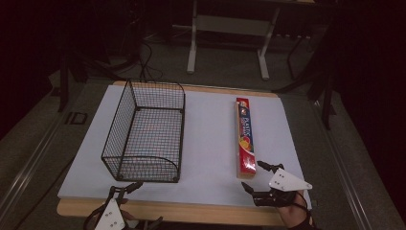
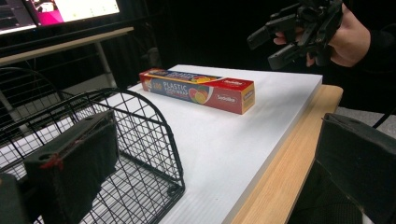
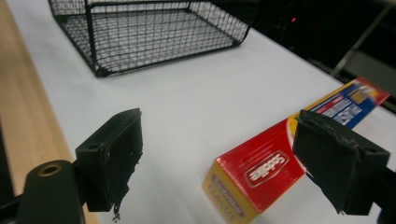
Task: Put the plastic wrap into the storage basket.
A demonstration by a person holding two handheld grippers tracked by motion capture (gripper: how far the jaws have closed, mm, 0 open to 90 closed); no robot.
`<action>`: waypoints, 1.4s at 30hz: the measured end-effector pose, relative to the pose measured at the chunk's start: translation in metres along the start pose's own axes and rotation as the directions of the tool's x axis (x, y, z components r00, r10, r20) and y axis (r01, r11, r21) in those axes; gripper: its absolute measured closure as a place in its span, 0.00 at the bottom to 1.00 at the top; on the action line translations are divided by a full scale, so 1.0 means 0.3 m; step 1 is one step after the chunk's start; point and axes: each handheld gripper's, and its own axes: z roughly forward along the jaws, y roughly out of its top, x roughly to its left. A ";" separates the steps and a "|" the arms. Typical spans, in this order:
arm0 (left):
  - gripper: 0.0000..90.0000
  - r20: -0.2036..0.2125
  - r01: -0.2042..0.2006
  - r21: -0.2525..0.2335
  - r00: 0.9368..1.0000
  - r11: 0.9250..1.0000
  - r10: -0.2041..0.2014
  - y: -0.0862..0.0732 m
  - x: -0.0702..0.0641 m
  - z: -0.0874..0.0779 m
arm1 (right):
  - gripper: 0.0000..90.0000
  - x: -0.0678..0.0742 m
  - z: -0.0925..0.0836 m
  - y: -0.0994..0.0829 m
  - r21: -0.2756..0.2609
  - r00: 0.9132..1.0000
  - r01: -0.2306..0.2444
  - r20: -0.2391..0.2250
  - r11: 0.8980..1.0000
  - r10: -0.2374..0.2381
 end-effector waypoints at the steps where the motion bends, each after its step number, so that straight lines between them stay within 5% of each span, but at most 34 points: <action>1: 0.00 0.001 0.000 0.001 1.000 1.000 0.000 0.000 0.000 0.000 | 0.18 -0.001 0.000 0.000 0.007 1.000 -0.001 -0.006 1.000 0.001; 14: 0.00 0.016 -0.006 0.010 1.000 1.000 0.006 -0.002 -0.006 0.008 | 0.12 0.044 0.034 0.015 0.062 0.987 0.077 -0.147 0.995 -0.067; 27: 0.00 0.029 -0.007 0.019 1.000 1.000 0.007 -0.005 -0.011 0.016 | 0.12 0.011 0.032 0.064 0.013 0.994 0.093 -0.054 0.996 -0.092; 33: 0.00 0.027 -0.003 0.019 1.000 1.000 0.002 -0.007 -0.009 0.016 | 0.14 -0.029 0.039 0.082 0.022 0.997 0.079 0.007 0.997 -0.080; 36: 0.00 0.028 -0.006 0.019 1.000 1.000 0.006 -0.006 -0.010 0.016 | 0.13 -0.041 0.052 0.081 -0.023 1.000 0.026 -0.006 0.999 -0.026; 42: 0.00 0.025 -0.007 0.021 1.000 1.000 0.006 -0.006 -0.009 0.016 | 0.14 -0.055 0.078 0.108 -0.006 0.997 0.053 0.051 0.999 -0.052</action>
